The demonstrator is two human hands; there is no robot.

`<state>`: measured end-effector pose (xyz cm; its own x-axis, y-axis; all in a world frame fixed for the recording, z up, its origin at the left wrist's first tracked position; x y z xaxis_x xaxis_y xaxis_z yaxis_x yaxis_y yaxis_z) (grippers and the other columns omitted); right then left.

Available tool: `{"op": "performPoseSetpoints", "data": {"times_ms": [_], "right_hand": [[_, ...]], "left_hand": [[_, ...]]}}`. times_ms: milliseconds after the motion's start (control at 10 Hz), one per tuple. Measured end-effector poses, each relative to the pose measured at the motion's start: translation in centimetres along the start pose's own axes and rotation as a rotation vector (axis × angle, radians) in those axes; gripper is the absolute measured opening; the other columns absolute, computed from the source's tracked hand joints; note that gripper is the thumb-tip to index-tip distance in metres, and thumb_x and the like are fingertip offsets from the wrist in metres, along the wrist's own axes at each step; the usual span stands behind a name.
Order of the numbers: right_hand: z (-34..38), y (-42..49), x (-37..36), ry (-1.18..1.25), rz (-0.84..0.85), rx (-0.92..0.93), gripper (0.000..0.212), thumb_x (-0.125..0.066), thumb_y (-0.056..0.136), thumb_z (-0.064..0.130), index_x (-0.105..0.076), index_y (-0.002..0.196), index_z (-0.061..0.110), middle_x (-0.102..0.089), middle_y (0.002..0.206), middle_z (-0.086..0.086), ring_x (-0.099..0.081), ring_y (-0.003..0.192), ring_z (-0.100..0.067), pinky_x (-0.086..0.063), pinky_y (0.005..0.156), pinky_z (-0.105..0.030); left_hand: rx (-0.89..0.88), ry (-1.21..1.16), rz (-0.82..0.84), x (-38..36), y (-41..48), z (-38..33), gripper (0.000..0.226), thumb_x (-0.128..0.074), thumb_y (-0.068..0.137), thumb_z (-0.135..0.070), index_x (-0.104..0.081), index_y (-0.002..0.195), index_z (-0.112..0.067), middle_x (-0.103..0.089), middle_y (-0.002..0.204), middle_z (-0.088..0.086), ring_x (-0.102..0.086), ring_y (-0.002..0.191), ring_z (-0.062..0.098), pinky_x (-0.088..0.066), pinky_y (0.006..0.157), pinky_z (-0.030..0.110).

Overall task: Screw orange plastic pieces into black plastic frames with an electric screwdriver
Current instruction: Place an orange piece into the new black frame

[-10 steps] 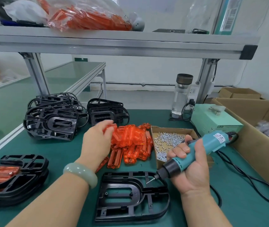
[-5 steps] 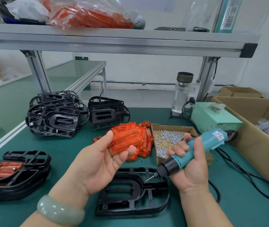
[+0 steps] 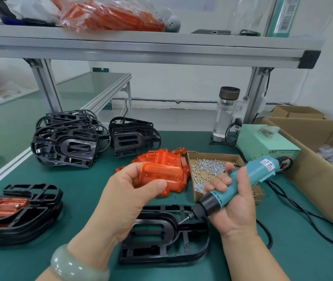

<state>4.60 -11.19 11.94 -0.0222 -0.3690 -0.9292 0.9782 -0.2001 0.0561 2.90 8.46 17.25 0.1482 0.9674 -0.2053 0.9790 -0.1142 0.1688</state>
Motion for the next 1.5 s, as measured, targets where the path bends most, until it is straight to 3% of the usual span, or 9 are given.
{"op": "performPoseSetpoints", "data": {"times_ms": [300, 600, 800, 900, 1000, 1100, 1300, 1400, 1500], "right_hand": [[0.0, 0.0, -0.1, -0.005, 0.008, -0.005, 0.022, -0.054, 0.085, 0.042, -0.056, 0.091, 0.021, -0.045, 0.057, 0.011, -0.044, 0.044, -0.003, -0.047, 0.050, -0.019], [-0.1, 0.0, -0.1, 0.000, 0.011, -0.008, 0.022, -0.055, 0.084, 0.042, -0.056, 0.091, 0.021, -0.045, 0.057, 0.011, -0.045, 0.044, -0.002, -0.047, 0.050, -0.019], [-0.1, 0.0, -0.1, 0.005, 0.020, -0.013, 0.022, -0.054, 0.084, 0.043, -0.057, 0.091, 0.022, -0.045, 0.057, 0.011, -0.045, 0.045, -0.002, -0.047, 0.051, -0.019], [-0.1, 0.0, -0.2, 0.005, 0.017, -0.012, 0.022, -0.055, 0.084, 0.043, -0.056, 0.091, 0.022, -0.046, 0.057, 0.011, -0.045, 0.044, -0.002, -0.047, 0.051, -0.018], [-0.1, 0.0, -0.2, 0.001, 0.012, -0.010, 0.023, -0.055, 0.083, 0.043, -0.056, 0.091, 0.021, -0.045, 0.057, 0.011, -0.045, 0.044, -0.002, -0.047, 0.051, -0.018], [-0.1, 0.1, -0.2, -0.003, 0.013, -0.007, 0.023, -0.055, 0.083, 0.042, -0.055, 0.091, 0.021, -0.045, 0.057, 0.011, -0.045, 0.044, -0.002, -0.047, 0.050, -0.018], [-0.1, 0.0, -0.2, 0.005, 0.008, -0.006, 0.023, -0.054, 0.084, 0.042, -0.056, 0.091, 0.020, -0.046, 0.057, 0.011, -0.045, 0.044, -0.002, -0.047, 0.050, -0.018], [-0.1, 0.0, -0.2, 0.005, 0.009, -0.009, 0.023, -0.054, 0.084, 0.042, -0.055, 0.092, 0.021, -0.046, 0.057, 0.011, -0.045, 0.044, -0.003, -0.047, 0.050, -0.018], [-0.1, 0.0, -0.2, 0.005, 0.007, -0.007, 0.022, -0.055, 0.083, 0.041, -0.055, 0.092, 0.021, -0.046, 0.057, 0.010, -0.045, 0.044, -0.003, -0.047, 0.050, -0.018]], "left_hand": [[0.010, 0.024, 0.100, -1.6, -0.9, 0.3, 0.055, -0.075, 0.060, -0.018, -0.056, 0.111, -0.012, -0.073, 0.083, 0.016, -0.071, 0.065, 0.026, -0.046, 0.053, 0.010], [0.090, -0.115, 0.104, -1.4, -1.1, 1.8, 0.053, -0.092, 0.038, -0.046, -0.075, 0.079, -0.016, -0.065, 0.072, 0.006, -0.050, 0.058, 0.011, -0.043, 0.051, 0.018], [0.193, -0.306, 0.158, -1.5, -1.5, 2.9, 0.021, -0.077, 0.067, -0.001, -0.073, 0.073, -0.021, -0.064, 0.067, 0.006, -0.058, 0.052, 0.011, -0.048, 0.046, 0.017], [0.166, -0.283, 0.130, -1.1, -1.4, 2.6, 0.004, -0.070, 0.070, -0.015, -0.074, 0.072, -0.015, -0.066, 0.077, 0.006, -0.059, 0.060, 0.012, -0.050, 0.053, 0.019], [0.034, 0.099, 0.001, 0.4, -0.9, 2.3, 0.011, -0.066, 0.076, -0.019, -0.074, 0.072, -0.024, -0.072, 0.094, -0.011, -0.062, 0.071, 0.007, -0.049, 0.064, 0.020], [-0.042, 0.318, -0.017, 0.6, -0.9, 1.5, 0.032, -0.071, 0.070, -0.022, -0.068, 0.095, -0.042, -0.070, 0.104, -0.013, -0.066, 0.092, 0.011, -0.049, 0.084, 0.025], [-0.112, 0.349, -0.004, 0.4, -1.3, 0.5, 0.046, -0.072, 0.065, -0.024, -0.060, 0.105, -0.044, -0.071, 0.098, -0.010, -0.069, 0.083, 0.013, -0.050, 0.073, 0.017], [-0.191, 0.434, 0.019, 0.0, -1.7, -0.5, 0.049, -0.069, 0.068, -0.022, -0.058, 0.106, -0.049, -0.066, 0.112, -0.006, -0.064, 0.097, 0.019, -0.049, 0.088, 0.035], [-0.217, 0.480, 0.060, -0.1, -1.8, -1.0, 0.055, -0.067, 0.069, -0.018, -0.056, 0.107, -0.055, -0.058, 0.122, -0.001, -0.063, 0.096, 0.017, -0.050, 0.084, 0.035]]}}
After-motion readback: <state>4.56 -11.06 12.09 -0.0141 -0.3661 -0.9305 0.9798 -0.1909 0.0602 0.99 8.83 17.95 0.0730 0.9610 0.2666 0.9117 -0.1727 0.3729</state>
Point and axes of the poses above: each hand's wrist, its own y-axis towards the middle knuckle, its own x-axis out of the back of the hand, z = x × y, the point moved 9 cm from there along y, towards the middle knuckle
